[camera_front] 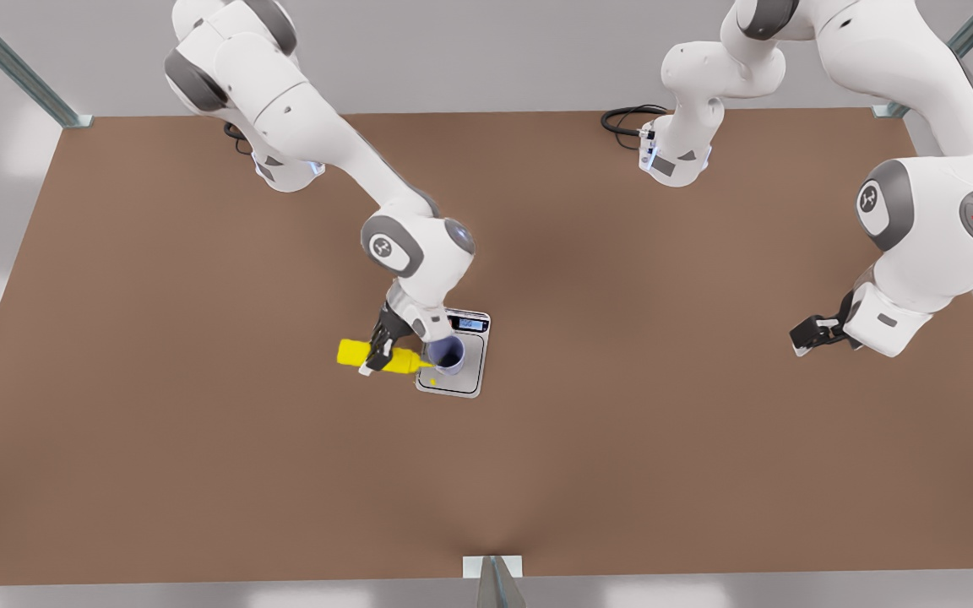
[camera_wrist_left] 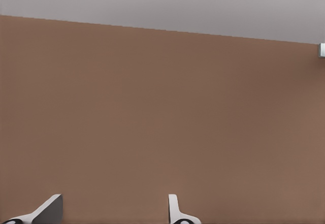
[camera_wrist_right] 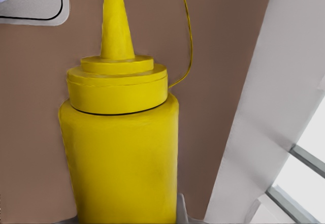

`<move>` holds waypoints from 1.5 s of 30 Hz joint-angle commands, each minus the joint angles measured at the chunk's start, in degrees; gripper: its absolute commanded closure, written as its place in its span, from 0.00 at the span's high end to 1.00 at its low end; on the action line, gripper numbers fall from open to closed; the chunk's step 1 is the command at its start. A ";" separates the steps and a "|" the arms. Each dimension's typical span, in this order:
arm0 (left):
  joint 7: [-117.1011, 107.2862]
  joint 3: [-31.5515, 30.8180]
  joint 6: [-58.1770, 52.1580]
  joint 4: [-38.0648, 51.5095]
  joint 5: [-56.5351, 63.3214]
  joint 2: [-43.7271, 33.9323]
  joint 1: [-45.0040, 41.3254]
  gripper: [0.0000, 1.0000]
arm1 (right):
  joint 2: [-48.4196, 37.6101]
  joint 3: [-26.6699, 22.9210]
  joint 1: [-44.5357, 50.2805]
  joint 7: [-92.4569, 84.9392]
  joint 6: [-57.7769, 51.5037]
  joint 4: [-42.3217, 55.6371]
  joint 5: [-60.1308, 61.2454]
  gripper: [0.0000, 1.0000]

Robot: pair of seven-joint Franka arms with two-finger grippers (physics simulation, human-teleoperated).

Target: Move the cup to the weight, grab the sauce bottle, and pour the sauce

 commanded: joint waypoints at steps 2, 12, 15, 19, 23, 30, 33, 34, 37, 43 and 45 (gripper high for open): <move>0.00 0.00 0.00 0.00 -0.01 0.00 0.00 1.00 | -0.56 0.08 -2.91 -4.02 2.20 -0.11 2.13 0.59; -0.79 -0.09 -0.18 0.00 -0.01 -0.18 0.00 1.00 | -1.71 -0.27 -21.90 -45.07 16.62 -1.42 43.27 0.60; -0.79 -0.17 -0.26 0.00 -0.01 -0.27 -0.09 1.00 | -1.62 -0.36 -26.03 -58.52 20.66 -4.06 56.72 0.60; -0.44 -0.17 -0.18 0.18 0.07 -0.18 -0.09 1.00 | -0.65 -0.80 -29.90 -70.56 21.37 -6.35 72.01 0.60; -0.44 -0.17 -0.18 0.18 0.07 -0.18 -0.09 1.00 | 1.02 -0.80 -31.92 -82.42 21.10 -7.66 86.07 0.60; -0.44 -0.17 -0.18 0.27 0.07 -0.27 -0.09 1.00 | 5.06 -0.71 -37.54 -99.39 12.68 -8.10 101.55 0.60; -0.44 -0.17 -0.18 0.27 0.07 -0.18 -0.09 1.00 | 8.31 -0.53 -41.14 -102.81 8.63 -7.31 101.63 0.60; -0.44 -0.17 -0.09 0.18 0.07 -0.18 -0.09 1.00 | 9.98 -0.62 -41.94 -108.88 5.12 -6.96 105.76 0.60; -0.44 -0.17 -0.09 0.18 0.07 -0.18 -0.09 1.00 | 11.83 -0.62 -44.75 -116.09 0.72 -6.96 108.84 0.60; -0.35 -0.17 -0.09 0.27 0.16 -0.18 -0.09 1.00 | 15.96 -0.62 -46.95 -120.40 -2.19 -7.14 113.41 0.60; -0.44 -0.17 -0.09 0.27 0.07 -0.18 -0.09 1.00 | 16.22 -0.71 -46.86 -120.57 -1.48 -6.96 113.41 0.60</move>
